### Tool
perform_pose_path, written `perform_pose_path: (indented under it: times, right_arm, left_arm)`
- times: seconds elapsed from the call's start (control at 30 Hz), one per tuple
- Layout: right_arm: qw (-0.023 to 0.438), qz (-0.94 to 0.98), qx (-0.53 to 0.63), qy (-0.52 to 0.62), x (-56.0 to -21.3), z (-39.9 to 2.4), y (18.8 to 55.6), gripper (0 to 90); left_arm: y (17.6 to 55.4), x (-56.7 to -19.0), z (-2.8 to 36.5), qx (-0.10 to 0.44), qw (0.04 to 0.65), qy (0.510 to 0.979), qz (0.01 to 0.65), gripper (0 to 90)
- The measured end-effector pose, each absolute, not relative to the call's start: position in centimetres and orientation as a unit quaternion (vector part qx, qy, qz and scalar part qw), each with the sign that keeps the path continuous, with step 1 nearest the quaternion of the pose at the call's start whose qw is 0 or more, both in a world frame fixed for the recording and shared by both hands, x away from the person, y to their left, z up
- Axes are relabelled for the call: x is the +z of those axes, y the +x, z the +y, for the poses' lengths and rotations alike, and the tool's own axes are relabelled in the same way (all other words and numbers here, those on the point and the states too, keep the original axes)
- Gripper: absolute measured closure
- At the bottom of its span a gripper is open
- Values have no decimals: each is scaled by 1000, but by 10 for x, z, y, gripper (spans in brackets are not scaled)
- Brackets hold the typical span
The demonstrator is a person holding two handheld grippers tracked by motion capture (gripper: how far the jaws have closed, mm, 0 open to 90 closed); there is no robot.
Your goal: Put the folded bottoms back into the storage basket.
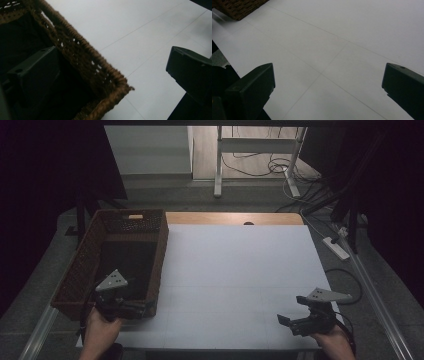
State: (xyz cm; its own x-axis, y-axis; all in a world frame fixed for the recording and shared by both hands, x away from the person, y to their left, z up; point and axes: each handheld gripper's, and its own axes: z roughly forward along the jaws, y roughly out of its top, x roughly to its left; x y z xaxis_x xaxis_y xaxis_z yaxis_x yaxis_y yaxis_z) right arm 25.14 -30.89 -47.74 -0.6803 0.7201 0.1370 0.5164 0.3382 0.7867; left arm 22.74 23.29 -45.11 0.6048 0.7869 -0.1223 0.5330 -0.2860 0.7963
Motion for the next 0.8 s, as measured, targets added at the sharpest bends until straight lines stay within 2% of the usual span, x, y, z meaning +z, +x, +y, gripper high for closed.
perform_pose_path:
  times: [0.8]
  right_arm:
    - [133, 796, 429, 405, -477, -330, 231, 0]
  left_arm:
    - [215, -465, 255, 161, 417, 770, 455, 2]
